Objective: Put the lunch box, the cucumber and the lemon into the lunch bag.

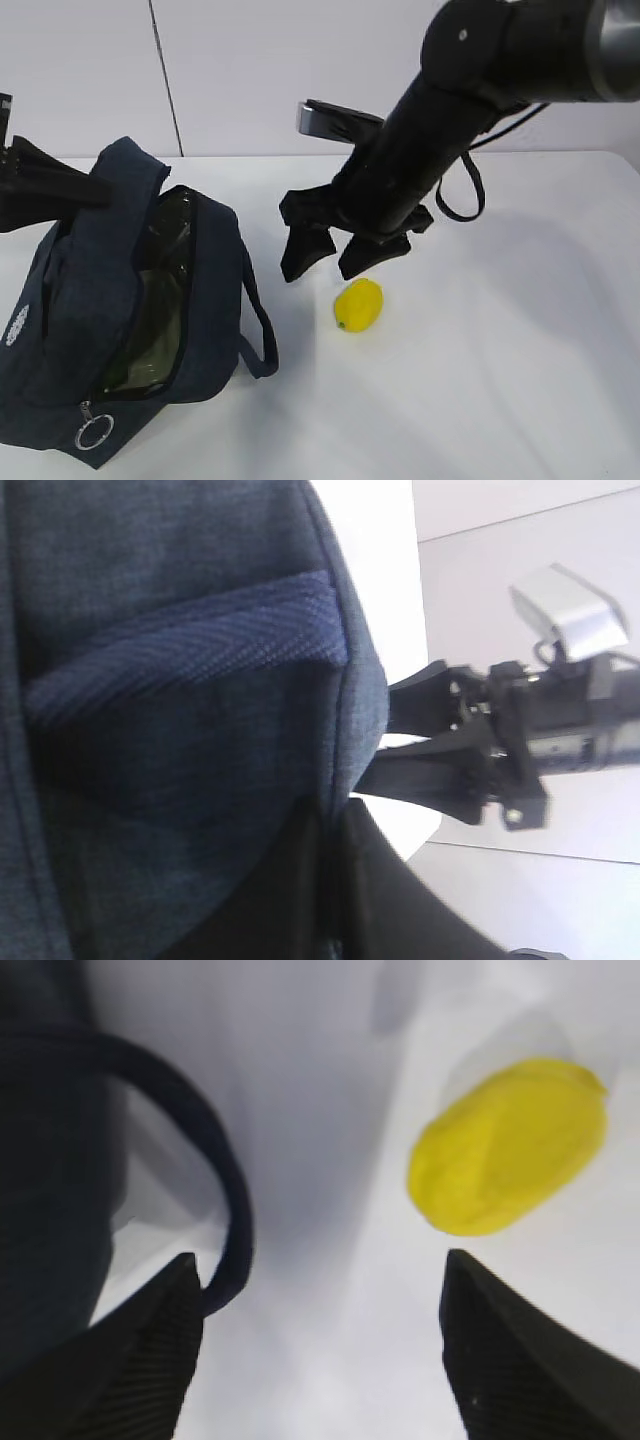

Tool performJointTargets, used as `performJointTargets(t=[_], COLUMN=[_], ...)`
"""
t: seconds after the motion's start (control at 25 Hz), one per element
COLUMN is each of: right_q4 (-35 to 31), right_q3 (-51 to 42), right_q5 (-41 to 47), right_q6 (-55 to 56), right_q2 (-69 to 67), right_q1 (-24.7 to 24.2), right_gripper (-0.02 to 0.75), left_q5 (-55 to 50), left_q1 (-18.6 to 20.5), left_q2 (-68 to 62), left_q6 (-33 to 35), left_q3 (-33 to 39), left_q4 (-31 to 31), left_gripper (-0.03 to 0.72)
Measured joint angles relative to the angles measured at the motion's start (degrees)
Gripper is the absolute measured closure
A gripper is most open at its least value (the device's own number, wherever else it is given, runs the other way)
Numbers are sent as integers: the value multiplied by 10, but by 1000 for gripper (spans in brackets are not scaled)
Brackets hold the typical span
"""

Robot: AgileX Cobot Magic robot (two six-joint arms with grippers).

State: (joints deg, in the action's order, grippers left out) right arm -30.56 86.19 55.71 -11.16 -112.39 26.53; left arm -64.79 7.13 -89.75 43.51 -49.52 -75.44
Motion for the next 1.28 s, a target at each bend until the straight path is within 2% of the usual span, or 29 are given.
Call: performJointTargets(t=[0.28,0.56,1.0,1.28], right_q4=[0,4,175,184], right_q3=[-137,-159,-159,-159], right_q5=[-167,-249,-238,-238], right_q6=[108,185,386,449], right_q2=[35,35,35,9], right_q1=[0,0,-6,-8], right_gripper=[203,203,204,204], left_q5=[0,0,0,1], left_q1=[0,0,0,0], left_q2=[0,0,0,0], left_q6=[0,0,0,0], left_q3=[0,0,0,0], left_q4=[0,1,1,1], left_gripper=[687,687,687,687])
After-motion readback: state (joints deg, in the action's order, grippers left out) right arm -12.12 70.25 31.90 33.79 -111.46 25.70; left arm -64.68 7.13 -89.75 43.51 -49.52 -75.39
